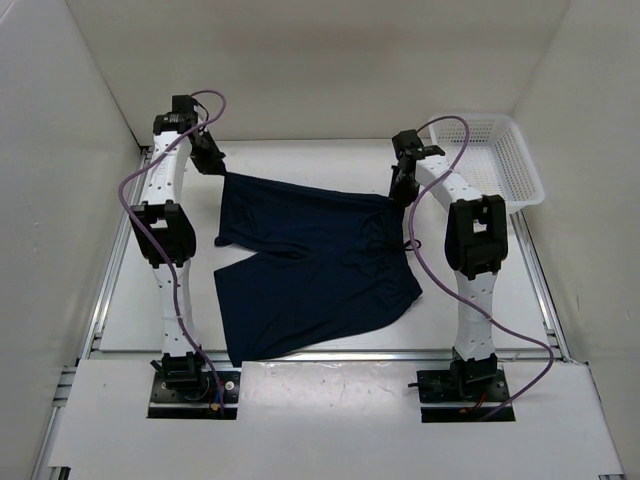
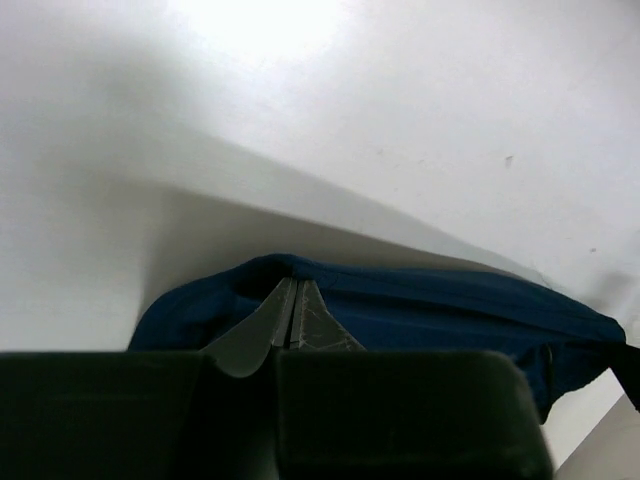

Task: Fold and stack the shorts
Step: Flatten the shorts out

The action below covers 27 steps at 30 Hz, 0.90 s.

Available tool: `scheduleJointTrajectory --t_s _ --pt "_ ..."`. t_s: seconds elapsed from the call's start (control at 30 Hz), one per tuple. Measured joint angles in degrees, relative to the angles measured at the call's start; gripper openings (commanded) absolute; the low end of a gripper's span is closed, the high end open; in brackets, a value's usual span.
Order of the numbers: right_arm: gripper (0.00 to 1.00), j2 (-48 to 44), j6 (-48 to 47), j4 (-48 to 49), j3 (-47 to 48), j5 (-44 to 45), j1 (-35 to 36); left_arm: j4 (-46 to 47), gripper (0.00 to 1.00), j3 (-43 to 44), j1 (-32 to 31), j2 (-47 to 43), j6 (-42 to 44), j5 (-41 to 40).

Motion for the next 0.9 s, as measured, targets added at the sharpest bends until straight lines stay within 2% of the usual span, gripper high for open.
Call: scheduleJointTrajectory --t_s 0.17,0.37,0.4,0.43,0.47,0.5,0.57,0.6,0.7,0.8,0.9 --pt "0.0 0.5 0.9 -0.6 5.7 2.0 0.0 4.1 0.11 4.0 0.0 2.0 0.0 1.7" --pt "0.0 3.5 1.4 -0.6 12.6 3.4 0.0 10.6 0.11 10.7 0.4 8.7 -0.2 2.3" --pt "0.08 4.2 1.5 -0.5 13.3 3.4 0.0 11.7 0.11 11.3 0.5 9.8 -0.4 2.4" --pt "0.45 4.9 1.6 -0.5 13.8 3.4 0.0 12.8 0.12 12.2 0.7 11.1 -0.9 2.6" --pt "0.62 5.5 2.0 -0.4 14.2 3.3 0.0 13.8 0.48 13.2 0.9 12.5 -1.5 2.8" --pt "0.72 6.1 1.9 -0.5 14.6 3.3 0.0 15.0 0.65 14.1 1.0 13.5 -1.9 2.9" --pt "0.87 6.8 2.1 -0.7 14.9 3.2 0.0 16.8 0.87 14.6 1.4 14.8 -3.0 3.3" --pt "0.9 6.9 2.1 -0.7 15.0 3.2 -0.1 17.3 1.0 14.6 1.5 15.0 -3.3 3.6" --pt "0.93 6.7 2.1 -0.2 15.0 3.4 -0.1 18.9 1.0 12.3 1.8 13.6 -3.3 3.4" --pt "0.93 4.9 2.5 1.4 13.0 3.4 -0.1 19.8 0.98 3.2 2.1 7.0 -1.3 1.9" --pt "0.93 1.4 2.8 1.8 10.6 3.1 -0.1 19.8 0.5 -6.1 2.2 -1.0 1.0 1.4"
